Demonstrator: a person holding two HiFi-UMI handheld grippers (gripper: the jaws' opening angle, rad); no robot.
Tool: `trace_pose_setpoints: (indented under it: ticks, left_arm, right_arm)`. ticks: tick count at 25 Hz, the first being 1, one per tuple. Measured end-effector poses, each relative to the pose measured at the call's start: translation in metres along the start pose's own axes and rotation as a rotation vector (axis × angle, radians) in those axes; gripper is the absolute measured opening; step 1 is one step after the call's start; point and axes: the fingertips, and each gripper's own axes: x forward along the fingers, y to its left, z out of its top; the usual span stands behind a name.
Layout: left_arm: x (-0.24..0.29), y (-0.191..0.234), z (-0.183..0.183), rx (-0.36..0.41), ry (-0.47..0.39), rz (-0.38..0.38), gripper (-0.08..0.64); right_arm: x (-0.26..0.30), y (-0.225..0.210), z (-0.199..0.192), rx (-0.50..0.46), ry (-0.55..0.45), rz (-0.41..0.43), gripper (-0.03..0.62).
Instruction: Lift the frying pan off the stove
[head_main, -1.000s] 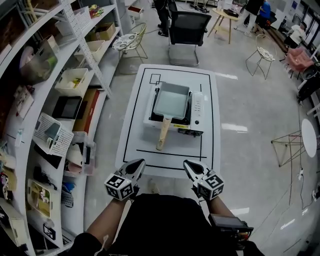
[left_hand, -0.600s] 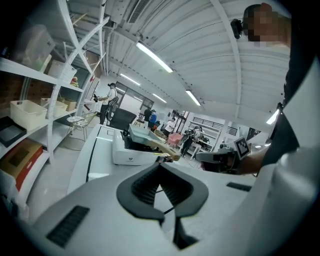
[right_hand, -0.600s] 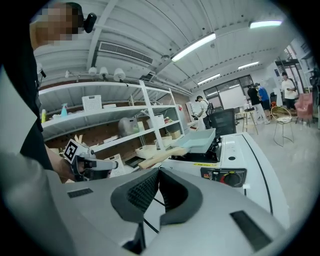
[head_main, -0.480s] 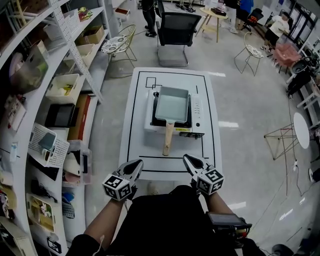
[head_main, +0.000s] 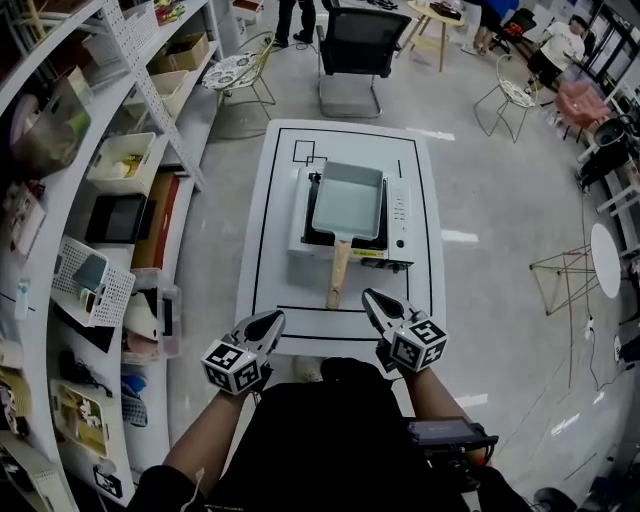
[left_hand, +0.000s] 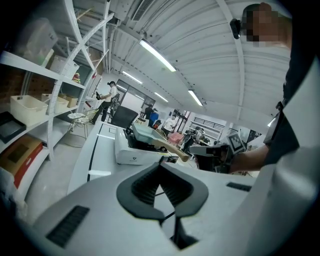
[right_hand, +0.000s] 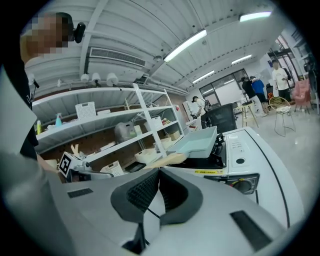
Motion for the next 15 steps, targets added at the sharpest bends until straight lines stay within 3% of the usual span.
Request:
trace_pose_setpoints:
  ticks: [6,13,15]
  left_arm:
    - [0.01,0.003,0.014,0.013,0.012,0.017,0.008]
    - [0.025,0.012,0.013,-0.032,-0.019,0.051,0.009]
    - [0.026,0.014,0.012,-0.04,-0.018,0.065,0.009]
  right_arm:
    - [0.015,-0.011,0.018,0.068,-0.021,0.024,0.026]
    - [0.032,-0.027,0.026,0.197,-0.002,0.073,0.031]
    - [0.038,-0.029,0.025,0.227,0.014,0.086,0.068]
